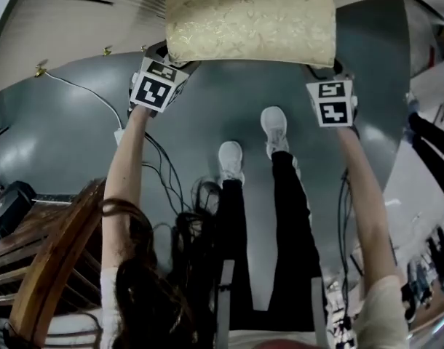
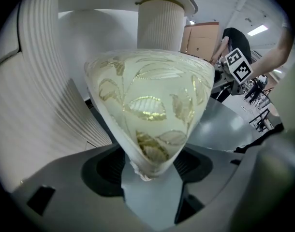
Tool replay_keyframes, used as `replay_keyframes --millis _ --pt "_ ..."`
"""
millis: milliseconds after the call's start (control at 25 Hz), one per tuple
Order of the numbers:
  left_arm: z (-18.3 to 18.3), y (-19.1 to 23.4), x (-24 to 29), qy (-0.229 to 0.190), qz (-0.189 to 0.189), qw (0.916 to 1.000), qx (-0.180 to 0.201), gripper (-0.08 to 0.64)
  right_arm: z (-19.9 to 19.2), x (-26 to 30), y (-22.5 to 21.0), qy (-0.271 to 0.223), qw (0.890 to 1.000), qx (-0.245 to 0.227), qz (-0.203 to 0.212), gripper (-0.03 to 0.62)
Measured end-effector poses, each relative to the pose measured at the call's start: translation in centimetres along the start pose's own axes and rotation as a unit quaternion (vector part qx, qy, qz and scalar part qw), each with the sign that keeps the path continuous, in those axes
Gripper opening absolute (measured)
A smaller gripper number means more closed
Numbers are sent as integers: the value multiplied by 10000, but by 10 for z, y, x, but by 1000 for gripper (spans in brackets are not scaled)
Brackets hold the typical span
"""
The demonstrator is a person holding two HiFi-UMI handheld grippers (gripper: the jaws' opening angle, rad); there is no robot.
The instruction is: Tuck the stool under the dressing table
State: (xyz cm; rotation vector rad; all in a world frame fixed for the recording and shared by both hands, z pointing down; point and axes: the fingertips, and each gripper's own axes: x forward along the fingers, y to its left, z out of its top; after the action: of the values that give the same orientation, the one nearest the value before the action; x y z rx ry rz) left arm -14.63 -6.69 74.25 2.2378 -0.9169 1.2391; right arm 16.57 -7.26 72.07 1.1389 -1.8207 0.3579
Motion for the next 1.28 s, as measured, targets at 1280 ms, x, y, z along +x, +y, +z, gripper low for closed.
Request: replay_keyframes --millis 1280 --pt "38 70 9 -344 927 9912 -880 285 82 47 -31 -197 9995 -227 119 270"
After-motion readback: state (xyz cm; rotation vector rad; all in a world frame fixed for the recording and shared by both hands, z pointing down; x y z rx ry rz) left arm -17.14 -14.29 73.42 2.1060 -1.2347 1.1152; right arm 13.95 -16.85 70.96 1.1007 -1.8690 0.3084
